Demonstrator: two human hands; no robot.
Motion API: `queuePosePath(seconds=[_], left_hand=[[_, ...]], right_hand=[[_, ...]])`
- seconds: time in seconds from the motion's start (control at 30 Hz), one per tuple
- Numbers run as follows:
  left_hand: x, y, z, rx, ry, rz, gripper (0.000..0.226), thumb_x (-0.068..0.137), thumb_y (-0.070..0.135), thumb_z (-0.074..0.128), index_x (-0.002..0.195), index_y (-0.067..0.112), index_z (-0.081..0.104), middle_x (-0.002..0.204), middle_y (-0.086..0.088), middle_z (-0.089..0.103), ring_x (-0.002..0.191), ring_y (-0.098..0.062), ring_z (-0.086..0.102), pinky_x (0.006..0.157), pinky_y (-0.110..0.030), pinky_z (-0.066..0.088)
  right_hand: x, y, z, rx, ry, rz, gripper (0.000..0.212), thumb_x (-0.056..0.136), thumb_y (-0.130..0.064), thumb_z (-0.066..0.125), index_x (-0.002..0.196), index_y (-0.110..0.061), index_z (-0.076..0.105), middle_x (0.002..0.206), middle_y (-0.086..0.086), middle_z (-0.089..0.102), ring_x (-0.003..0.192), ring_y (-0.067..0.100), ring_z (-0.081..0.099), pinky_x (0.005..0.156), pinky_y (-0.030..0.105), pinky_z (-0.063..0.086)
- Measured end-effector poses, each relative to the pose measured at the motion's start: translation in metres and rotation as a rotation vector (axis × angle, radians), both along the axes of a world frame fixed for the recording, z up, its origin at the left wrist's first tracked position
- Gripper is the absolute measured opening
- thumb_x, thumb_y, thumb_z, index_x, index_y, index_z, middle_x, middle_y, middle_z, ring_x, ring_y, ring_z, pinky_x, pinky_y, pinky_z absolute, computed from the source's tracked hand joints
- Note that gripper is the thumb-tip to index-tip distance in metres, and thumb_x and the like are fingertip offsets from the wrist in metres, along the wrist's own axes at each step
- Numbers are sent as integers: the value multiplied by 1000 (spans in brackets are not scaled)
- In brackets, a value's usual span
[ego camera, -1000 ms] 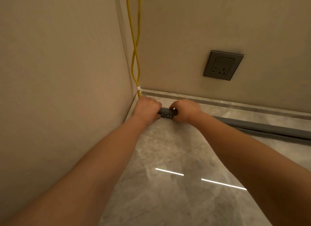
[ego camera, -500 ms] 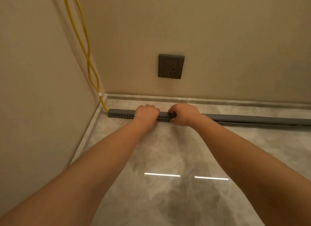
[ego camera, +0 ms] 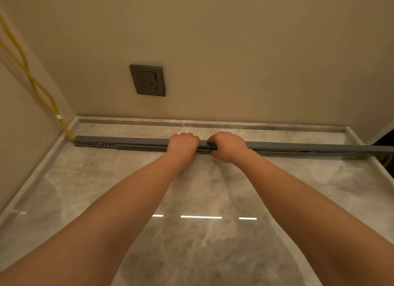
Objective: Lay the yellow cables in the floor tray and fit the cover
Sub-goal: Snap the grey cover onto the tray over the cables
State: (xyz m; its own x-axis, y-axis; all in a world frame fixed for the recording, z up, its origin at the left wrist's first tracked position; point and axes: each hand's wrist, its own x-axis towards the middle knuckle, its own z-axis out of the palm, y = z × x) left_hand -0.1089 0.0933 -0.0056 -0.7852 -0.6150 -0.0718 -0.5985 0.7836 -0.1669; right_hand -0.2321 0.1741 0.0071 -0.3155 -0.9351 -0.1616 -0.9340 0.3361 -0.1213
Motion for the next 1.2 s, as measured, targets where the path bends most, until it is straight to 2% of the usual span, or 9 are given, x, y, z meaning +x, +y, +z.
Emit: queuePosePath(seconds=[0.1, 0.23, 0.43, 0.63, 0.77, 0.87, 0.93, 1.03, 1.2], left_hand=[[-24, 15, -1, -3, 0, -2, 30, 90, 22, 56, 120, 17, 54, 113, -5, 59, 103, -24, 57, 76, -34, 44], [-52, 32, -5, -27, -13, -10, 30, 89, 18, 57, 119, 18, 54, 111, -4, 60, 101, -25, 58, 76, -33, 42], [-80, 44, -7, -55, -39, -1, 24, 92, 21, 55, 116, 18, 58, 108, -4, 60, 96, -25, 60, 71, -32, 38], [-90, 36, -3, -65, -75, 19, 17, 93, 23, 55, 108, 21, 63, 101, -1, 63, 88, -23, 63, 61, -30, 38], [-94, 23, 0, -108, -76, 58, 15, 91, 21, 58, 104, 22, 66, 99, 0, 68, 94, -23, 61, 63, -29, 37], [-96, 11, 0, -166, -80, 54, 15, 89, 21, 59, 99, 23, 69, 96, 2, 70, 99, -22, 56, 67, -30, 33], [-98, 3, 0, -170, -81, 70, 16, 88, 20, 60, 101, 23, 69, 98, 1, 69, 101, -23, 55, 69, -30, 33], [-102, -8, -1, -112, -27, 118, 22, 90, 24, 62, 111, 20, 67, 109, -5, 62, 106, -26, 54, 72, -33, 43], [-109, -16, -1, -94, 43, 144, 31, 87, 21, 67, 116, 14, 59, 116, -9, 54, 106, -28, 54, 70, -37, 48]], right_hand=[[-31, 19, 0, 0, 59, -53, 28, 81, -11, 54, 101, -25, 66, 97, 0, 64, 94, 25, 61, 64, 30, 40], [-66, 41, -2, 49, 155, -86, 25, 80, -8, 56, 99, -22, 63, 91, 1, 61, 84, 24, 57, 63, 30, 40], [-107, 64, 0, 152, 278, -123, 17, 80, -5, 58, 85, -21, 56, 66, -4, 42, 71, 21, 50, 59, 28, 35], [-123, 58, -2, 157, 322, -64, 20, 79, -2, 61, 88, -20, 65, 64, -2, 43, 66, 22, 50, 57, 27, 36], [-126, 43, -2, 127, 333, -34, 18, 80, -4, 61, 87, -20, 60, 67, -2, 43, 70, 23, 49, 61, 29, 38], [-129, 30, -2, 98, 314, -15, 20, 81, -5, 60, 95, -19, 63, 68, -2, 45, 72, 25, 53, 62, 30, 38], [-132, 22, -3, 52, 290, -3, 22, 83, -5, 58, 101, -17, 62, 77, 1, 56, 82, 28, 62, 63, 31, 38], [-137, 11, -6, -14, 270, 14, 25, 86, -2, 54, 107, -14, 61, 101, 9, 68, 95, 32, 65, 65, 33, 39], [-145, -2, -6, -28, 264, -1, 25, 83, 2, 57, 102, -10, 66, 105, 12, 68, 96, 33, 65, 67, 32, 42]])
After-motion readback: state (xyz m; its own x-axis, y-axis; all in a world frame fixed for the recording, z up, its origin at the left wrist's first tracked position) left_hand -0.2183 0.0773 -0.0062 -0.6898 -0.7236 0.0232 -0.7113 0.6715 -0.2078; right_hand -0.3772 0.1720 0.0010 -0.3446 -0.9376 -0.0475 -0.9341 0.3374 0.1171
